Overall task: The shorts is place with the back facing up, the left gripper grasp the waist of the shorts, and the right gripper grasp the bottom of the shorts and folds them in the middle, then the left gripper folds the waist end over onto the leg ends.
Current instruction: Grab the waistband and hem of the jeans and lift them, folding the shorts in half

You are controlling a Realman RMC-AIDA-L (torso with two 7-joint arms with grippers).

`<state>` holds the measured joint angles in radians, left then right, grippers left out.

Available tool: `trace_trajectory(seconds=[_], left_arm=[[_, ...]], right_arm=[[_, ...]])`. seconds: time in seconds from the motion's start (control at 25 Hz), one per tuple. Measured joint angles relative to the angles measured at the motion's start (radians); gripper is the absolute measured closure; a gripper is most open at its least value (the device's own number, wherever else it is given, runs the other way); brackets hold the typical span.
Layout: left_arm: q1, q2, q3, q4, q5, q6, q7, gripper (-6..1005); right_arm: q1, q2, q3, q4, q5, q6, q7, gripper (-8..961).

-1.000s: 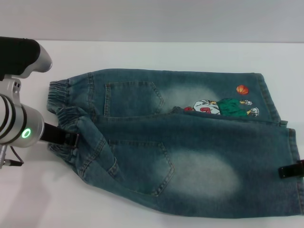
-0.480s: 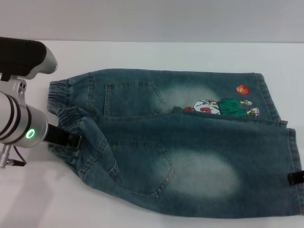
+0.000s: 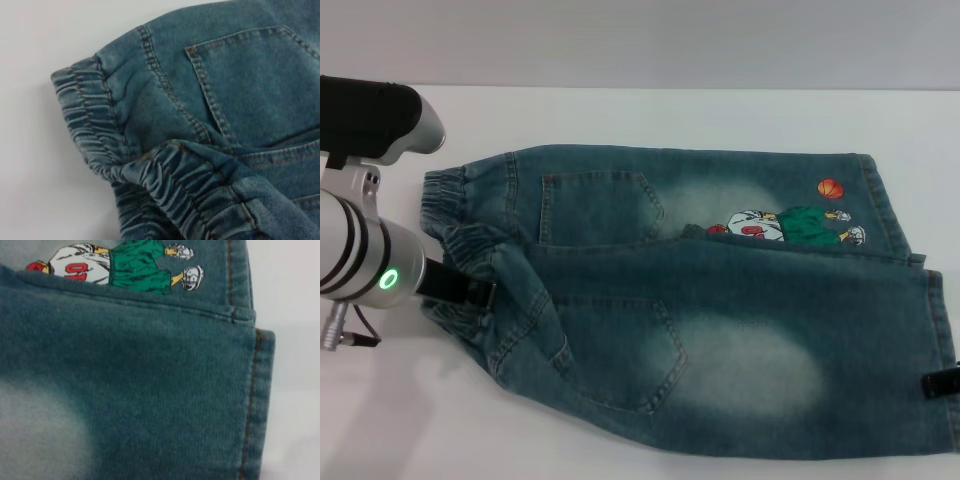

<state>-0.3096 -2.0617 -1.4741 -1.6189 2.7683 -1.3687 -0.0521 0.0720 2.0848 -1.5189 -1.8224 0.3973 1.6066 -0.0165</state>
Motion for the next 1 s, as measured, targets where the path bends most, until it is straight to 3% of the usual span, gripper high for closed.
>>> trace_trajectory(seconds=[1.0], left_arm=[[-0.023,0.0,0.0,0.029,-0.002,0.017,0.003,878]], right_arm=[[-0.013,0.001,-0.037,0.016,-0.005,0.003,0.023,208]])
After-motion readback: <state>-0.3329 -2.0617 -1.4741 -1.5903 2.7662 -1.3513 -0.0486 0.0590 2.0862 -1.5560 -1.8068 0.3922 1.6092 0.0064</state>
